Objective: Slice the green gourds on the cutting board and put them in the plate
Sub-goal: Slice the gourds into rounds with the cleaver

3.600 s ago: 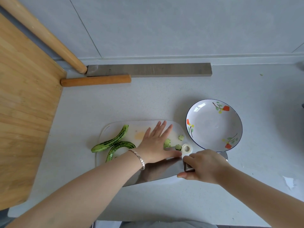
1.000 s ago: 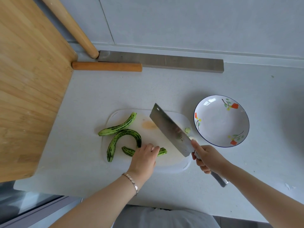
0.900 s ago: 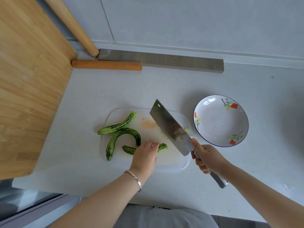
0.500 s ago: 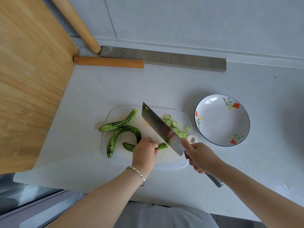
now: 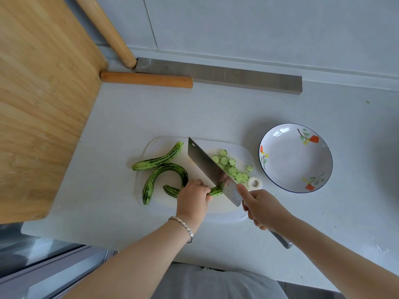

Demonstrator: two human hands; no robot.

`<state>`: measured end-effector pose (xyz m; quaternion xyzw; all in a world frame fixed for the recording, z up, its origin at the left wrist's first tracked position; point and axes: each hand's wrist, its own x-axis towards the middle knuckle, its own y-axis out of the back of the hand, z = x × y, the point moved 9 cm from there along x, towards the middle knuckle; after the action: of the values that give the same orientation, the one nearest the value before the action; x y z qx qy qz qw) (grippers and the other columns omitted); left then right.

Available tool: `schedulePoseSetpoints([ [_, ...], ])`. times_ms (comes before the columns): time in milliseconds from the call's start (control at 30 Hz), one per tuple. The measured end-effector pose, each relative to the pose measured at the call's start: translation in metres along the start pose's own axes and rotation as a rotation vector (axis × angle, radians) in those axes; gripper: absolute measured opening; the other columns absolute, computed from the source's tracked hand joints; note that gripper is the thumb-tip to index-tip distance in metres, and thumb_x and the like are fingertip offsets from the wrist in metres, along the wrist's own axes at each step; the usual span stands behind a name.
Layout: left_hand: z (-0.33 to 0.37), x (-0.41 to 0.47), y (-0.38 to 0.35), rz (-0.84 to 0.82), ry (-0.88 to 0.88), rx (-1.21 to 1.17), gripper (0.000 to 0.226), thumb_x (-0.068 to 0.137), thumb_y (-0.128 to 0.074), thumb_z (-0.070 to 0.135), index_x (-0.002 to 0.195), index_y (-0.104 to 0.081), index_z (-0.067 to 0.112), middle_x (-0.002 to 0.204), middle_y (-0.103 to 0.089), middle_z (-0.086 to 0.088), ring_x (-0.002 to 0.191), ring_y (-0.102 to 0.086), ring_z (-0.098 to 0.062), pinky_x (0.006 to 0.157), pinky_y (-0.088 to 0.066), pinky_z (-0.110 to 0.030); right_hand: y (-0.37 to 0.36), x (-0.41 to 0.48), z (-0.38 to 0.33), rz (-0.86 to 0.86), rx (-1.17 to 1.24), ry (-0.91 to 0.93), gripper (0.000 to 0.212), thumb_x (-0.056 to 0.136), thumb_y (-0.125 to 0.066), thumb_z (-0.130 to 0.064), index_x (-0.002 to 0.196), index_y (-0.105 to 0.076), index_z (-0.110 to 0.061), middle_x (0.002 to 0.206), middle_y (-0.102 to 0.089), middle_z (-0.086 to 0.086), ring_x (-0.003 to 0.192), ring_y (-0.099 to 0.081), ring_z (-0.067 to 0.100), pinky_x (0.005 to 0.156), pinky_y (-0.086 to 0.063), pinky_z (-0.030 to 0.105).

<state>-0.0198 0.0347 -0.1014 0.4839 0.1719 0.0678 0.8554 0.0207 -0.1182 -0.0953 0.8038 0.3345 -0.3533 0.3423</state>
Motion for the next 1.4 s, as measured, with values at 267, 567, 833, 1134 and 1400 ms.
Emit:
schedulePoseSetpoints([
  [267,-0.003,0.000,0.002,0.031,0.006,-0.026,0.016,0.081,-0.069,0.017,0.092,-0.073,0.007,0.087,-0.066,-0.006,0.089,-0.056,-0.024,0.062,-0.036,-0.024,-0.011,0.002,0.008,0.104,-0.099,0.115,0.052,0.090,-0.038,-0.056,0.067,-0.042,-0.010,0.061,-0.038,0.006,0.054,-0.031,0.018,0.055,-0.028,0.027],
  [567,-0.004,0.001,0.000,-0.009,0.020,0.009,0.023,0.088,-0.061,0.026,0.104,-0.070,0.013,0.097,-0.063,-0.001,0.097,-0.052,-0.016,0.065,-0.035,-0.022,0.003,-0.001,0.005,0.041,0.098,0.050,0.054,0.091,-0.039,-0.057,0.059,-0.042,-0.013,0.039,-0.035,-0.008,0.030,-0.029,0.006,0.037,-0.025,0.017],
  [833,-0.003,0.000,0.003,0.055,0.005,-0.026,0.014,0.078,-0.072,0.017,0.087,-0.074,0.007,0.082,-0.064,-0.007,0.085,-0.057,-0.024,0.059,-0.035,-0.025,-0.005,0.000,0.005,0.044,0.054,0.057,0.054,0.091,-0.039,-0.056,0.060,-0.043,-0.013,0.044,-0.039,-0.005,0.032,-0.031,0.007,0.038,-0.028,0.018],
  [1134,-0.004,-0.003,0.002,0.064,-0.018,-0.033,0.007,0.071,-0.076,0.012,0.077,-0.074,0.010,0.073,-0.065,-0.002,0.074,-0.060,-0.021,0.051,-0.043,-0.024,-0.019,0.007,0.015,0.077,-0.039,0.077,0.052,0.090,-0.035,-0.057,0.067,-0.042,-0.011,0.058,-0.039,0.005,0.050,-0.032,0.018,0.054,-0.031,0.029],
  [1400,0.000,-0.007,0.007,0.049,-0.135,-0.006,0.024,0.050,-0.085,-0.006,0.064,-0.073,0.010,0.059,-0.060,0.002,0.056,-0.059,-0.019,0.042,-0.033,-0.013,-0.008,-0.001,0.005,0.036,0.074,0.056,0.054,0.090,-0.038,-0.059,0.062,-0.045,-0.013,0.050,-0.039,-0.001,0.038,-0.032,0.011,0.040,-0.029,0.020],
])
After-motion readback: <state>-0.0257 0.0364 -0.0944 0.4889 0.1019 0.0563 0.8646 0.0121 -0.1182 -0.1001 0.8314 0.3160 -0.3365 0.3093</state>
